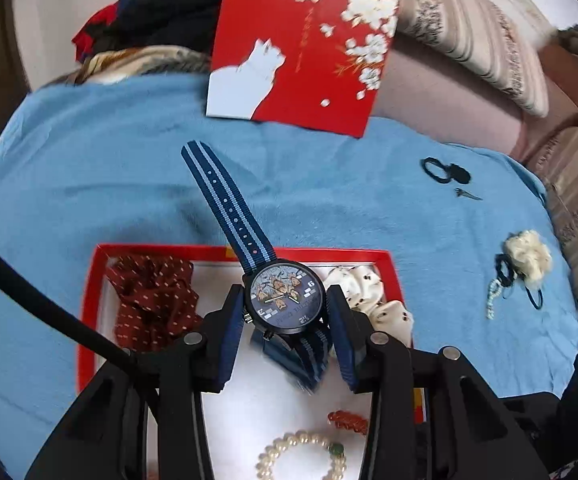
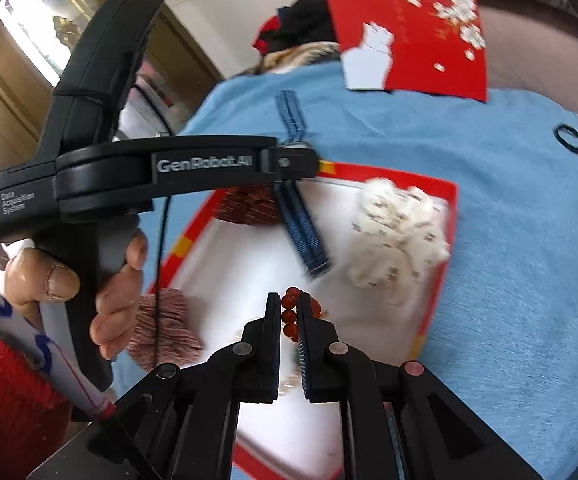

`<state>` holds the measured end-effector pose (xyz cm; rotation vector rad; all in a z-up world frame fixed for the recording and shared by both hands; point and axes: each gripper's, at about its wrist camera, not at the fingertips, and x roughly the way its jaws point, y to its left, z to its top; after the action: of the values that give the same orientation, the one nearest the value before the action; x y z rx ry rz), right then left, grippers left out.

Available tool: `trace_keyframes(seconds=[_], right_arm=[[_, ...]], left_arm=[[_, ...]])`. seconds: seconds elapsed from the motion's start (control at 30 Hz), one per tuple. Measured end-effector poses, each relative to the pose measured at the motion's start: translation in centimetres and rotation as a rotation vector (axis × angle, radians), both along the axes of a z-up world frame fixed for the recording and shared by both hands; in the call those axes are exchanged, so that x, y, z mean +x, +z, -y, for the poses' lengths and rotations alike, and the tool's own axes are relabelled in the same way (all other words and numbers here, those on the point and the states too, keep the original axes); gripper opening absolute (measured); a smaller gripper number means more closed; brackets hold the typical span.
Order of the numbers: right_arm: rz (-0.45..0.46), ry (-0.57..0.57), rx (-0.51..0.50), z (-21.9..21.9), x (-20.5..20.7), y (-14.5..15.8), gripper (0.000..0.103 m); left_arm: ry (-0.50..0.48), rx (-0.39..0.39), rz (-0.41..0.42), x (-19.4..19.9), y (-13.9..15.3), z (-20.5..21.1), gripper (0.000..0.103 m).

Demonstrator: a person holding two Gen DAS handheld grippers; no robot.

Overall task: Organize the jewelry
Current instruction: 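Lower the watch and red bracelet into the tray and open both grippers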

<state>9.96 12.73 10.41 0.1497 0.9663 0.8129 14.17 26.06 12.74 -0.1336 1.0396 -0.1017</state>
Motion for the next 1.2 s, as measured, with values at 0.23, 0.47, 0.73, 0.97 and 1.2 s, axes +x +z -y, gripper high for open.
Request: trace_keyframes(seconds=[0.23,0.47,0.73,0.97,1.2], right_arm=[[-0.013,0.059,0.097,-1.9,-1.1,1.5,0.009],[-0.036,-0.019,-0.01,-1.6,1.0,-2.5,0.009],[-0.02,-0.051,-0.094,-1.1,2.5,-4.6,0.009],[0.036,-0.039,-0.127,-1.3,1.3,-3.6,0.036],[0.109,-0.049,-0.139,-0.4,-0.6,-0.7,0.042]], left_arm=[[-0.091,0.034,-0.035,-0.3,1.4,-0.4,0.04],[-0.121,0.148,-0.191,2.8,-4.9,1.4,0.04],[-0.117,0.175,-0.176,4.2,-7.4,2.5,0.04],[-0.086,0.159,-0.143,3.4,-6.4,1.9,0.04],[-0.007,0.085,-0.064,1.1,-2.2,0.2,0.042]])
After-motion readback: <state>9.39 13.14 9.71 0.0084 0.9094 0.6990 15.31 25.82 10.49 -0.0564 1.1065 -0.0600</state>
